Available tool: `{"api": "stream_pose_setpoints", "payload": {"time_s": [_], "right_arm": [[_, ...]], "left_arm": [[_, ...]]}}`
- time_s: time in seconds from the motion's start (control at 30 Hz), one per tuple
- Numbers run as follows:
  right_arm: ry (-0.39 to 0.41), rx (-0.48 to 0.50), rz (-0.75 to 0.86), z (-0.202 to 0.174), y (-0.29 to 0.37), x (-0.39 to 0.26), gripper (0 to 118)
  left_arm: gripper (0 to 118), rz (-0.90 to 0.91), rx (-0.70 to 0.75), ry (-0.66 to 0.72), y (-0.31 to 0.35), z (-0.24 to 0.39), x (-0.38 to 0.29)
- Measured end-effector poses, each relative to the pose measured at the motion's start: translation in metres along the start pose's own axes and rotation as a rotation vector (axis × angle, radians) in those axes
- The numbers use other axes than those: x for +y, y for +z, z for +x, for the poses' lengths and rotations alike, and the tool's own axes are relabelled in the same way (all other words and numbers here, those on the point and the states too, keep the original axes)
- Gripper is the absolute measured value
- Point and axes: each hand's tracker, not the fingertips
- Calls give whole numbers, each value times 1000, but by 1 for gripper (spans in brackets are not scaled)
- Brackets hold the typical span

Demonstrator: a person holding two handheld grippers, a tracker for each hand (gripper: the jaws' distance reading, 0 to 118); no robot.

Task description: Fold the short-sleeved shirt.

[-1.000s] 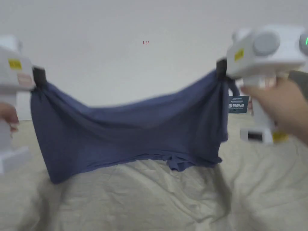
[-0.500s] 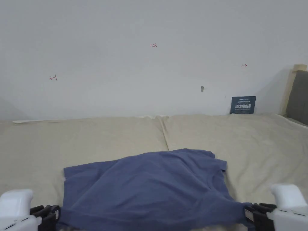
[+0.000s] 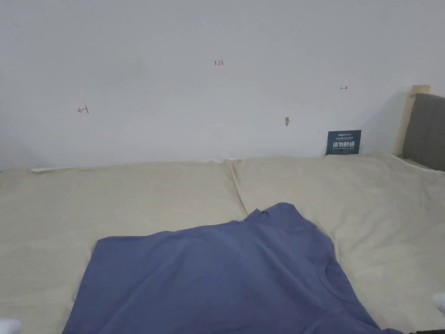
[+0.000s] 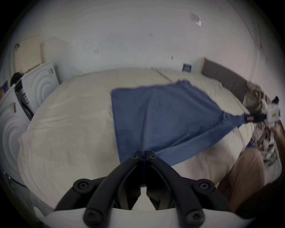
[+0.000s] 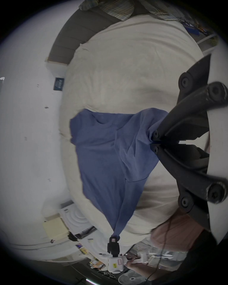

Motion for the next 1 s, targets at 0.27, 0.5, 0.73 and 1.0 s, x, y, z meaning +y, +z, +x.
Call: {"api": "stream_pose_setpoints", "payload": {"time_s": [0.27, 0.5, 0.73, 1.0], "right_arm": [[79, -6, -285, 5, -56, -13, 2], [122, -27, -342, 2, -77, -15, 12], [90, -8, -203, -6, -53, -19, 110], [-154, 125, 119, -41, 15, -5, 0]], "left_arm": [[3, -168, -51, -32, -39, -16, -29], [7, -182, -22, -48, -55, -24, -35], [115, -87, -23, 15, -24, -20, -39], [46, 231, -82, 295, 63, 16, -37]]}}
